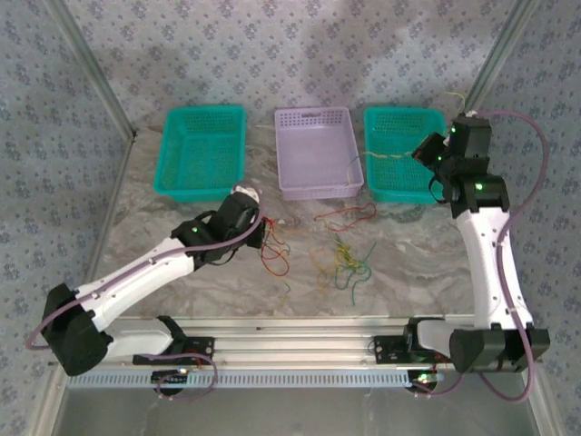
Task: Untangle the cables
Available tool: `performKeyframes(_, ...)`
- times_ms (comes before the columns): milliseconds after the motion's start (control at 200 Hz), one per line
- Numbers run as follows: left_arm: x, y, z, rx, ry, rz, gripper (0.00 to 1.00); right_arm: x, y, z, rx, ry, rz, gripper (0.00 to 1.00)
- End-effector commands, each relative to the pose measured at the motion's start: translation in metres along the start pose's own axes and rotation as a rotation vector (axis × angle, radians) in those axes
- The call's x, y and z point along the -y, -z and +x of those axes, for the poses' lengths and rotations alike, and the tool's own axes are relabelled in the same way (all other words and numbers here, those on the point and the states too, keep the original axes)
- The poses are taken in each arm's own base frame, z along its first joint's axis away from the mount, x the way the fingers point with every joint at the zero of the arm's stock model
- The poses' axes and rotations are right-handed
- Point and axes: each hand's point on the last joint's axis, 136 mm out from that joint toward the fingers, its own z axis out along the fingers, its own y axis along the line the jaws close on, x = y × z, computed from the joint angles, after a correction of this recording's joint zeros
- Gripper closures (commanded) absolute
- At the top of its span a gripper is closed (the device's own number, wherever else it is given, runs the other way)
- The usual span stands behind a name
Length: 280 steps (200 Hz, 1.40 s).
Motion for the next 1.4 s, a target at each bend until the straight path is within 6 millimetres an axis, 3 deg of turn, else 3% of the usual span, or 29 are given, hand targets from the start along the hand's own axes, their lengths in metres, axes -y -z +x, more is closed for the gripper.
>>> performKeyframes(0, -0.014, 0.011, 0.004, 0.01, -0.009, -0.046, 1.0, 0.0, -0.009, -0.03, 0.101, 0.041, 0.077, 1.0)
performKeyframes(215, -0.03, 0.033, -0.008, 0.09, 0.013, -0.095, 1.0, 0.0, -0.03, -0.042, 0.132, 0.073, 0.129, 1.0)
performKeyframes(345, -0.035, 0.041, -0.017, 0.12, 0.017, -0.103, 1.0, -0.041, -0.045, -0.037, 0.089, 0.123, 0.021, 1.0)
performKeyframes(445, -0.035, 0.04, -0.02, 0.128, 0.018, -0.104, 1.0, -0.082, -0.063, -0.014, 0.011, 0.196, -0.08, 1.0)
performKeyframes(715, -0.027, 0.039, -0.026, 0.144, 0.033, -0.067, 1.0, -0.133, -0.122, 0.043, -0.126, 0.332, -0.11, 1.0)
performKeyframes(914, -0.016, 0.039, -0.04, 0.169, 0.043, -0.026, 1.0, -0.148, -0.18, 0.102, -0.313, 0.445, -0.072, 1.0)
performKeyframes(1004, -0.017, 0.043, -0.048, 0.199, 0.045, -0.038, 1.0, -0.154, -0.194, 0.123, -0.393, 0.447, -0.113, 1.0)
performKeyframes(1149, -0.018, 0.05, -0.063, 0.252, 0.047, -0.048, 1.0, -0.163, -0.192, 0.125, -0.414, 0.426, -0.154, 0.6)
performKeyframes(1279, -0.016, 0.055, -0.073, 0.277, 0.061, -0.042, 1.0, -0.173, -0.171, 0.111, -0.383, 0.432, -0.186, 0.39)
performKeyframes(1394, -0.018, 0.057, -0.076, 0.292, 0.097, -0.048, 1.0, -0.188, -0.138, 0.091, -0.321, 0.45, -0.249, 0.26)
